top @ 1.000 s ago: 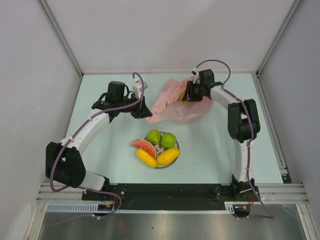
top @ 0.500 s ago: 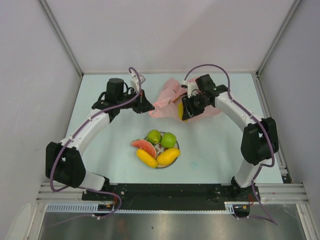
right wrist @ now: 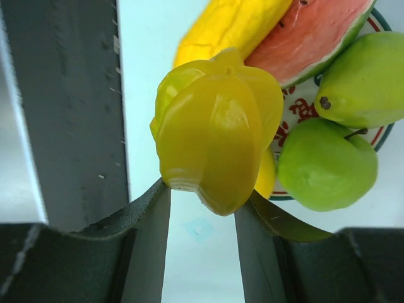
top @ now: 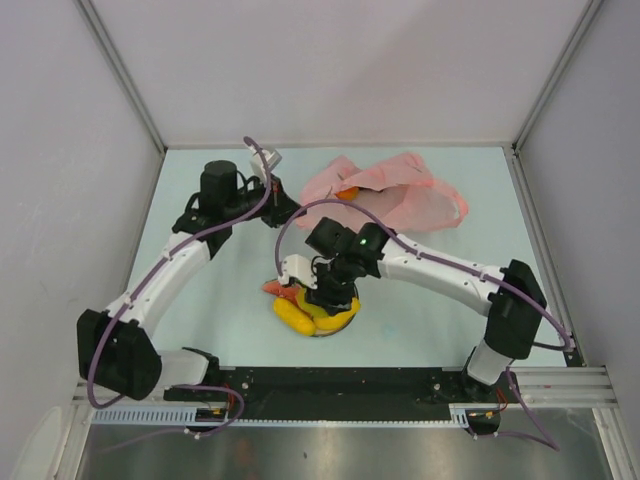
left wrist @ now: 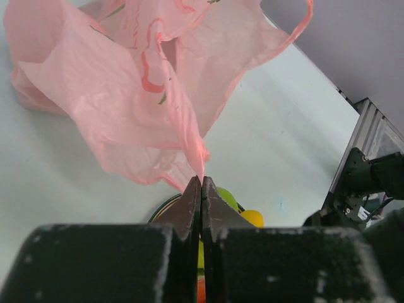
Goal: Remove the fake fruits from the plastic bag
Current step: Place the fake fruit on the plate.
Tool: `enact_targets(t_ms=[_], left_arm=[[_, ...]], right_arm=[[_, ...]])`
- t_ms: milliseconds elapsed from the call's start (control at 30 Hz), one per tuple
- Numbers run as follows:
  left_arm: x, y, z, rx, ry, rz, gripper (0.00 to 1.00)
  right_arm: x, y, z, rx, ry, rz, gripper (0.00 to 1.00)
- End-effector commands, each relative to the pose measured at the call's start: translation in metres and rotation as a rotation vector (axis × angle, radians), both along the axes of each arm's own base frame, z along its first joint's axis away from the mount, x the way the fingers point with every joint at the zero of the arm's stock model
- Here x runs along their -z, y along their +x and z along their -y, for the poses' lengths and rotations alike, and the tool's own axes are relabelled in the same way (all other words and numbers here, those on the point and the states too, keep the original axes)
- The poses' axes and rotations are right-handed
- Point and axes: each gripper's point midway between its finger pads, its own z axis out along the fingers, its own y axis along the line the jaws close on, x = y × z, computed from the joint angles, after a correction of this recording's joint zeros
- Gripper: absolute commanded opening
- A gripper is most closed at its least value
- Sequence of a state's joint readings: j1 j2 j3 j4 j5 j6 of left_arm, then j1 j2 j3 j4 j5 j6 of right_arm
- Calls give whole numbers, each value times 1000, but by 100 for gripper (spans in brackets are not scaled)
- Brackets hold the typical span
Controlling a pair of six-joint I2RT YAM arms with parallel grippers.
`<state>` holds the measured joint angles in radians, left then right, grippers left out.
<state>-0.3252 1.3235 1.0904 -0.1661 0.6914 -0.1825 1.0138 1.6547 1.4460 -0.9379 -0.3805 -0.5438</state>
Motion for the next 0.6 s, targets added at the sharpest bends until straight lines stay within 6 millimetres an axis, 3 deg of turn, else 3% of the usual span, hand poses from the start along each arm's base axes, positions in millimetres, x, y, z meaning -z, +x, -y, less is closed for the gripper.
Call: enact_targets(t_ms=[0,233,567], left_arm=[[-20,-15,-8,-6,0,116,0],[-19,-37,-24,-36,-5,161,0],[-29,-41,-38,-69,-32,187,0]], right_arm=[[9,13,-6,-125,-81,156,15],[17,9,-17,-135,-127,196,15],[28,16,-20,-111,-160,282,15]])
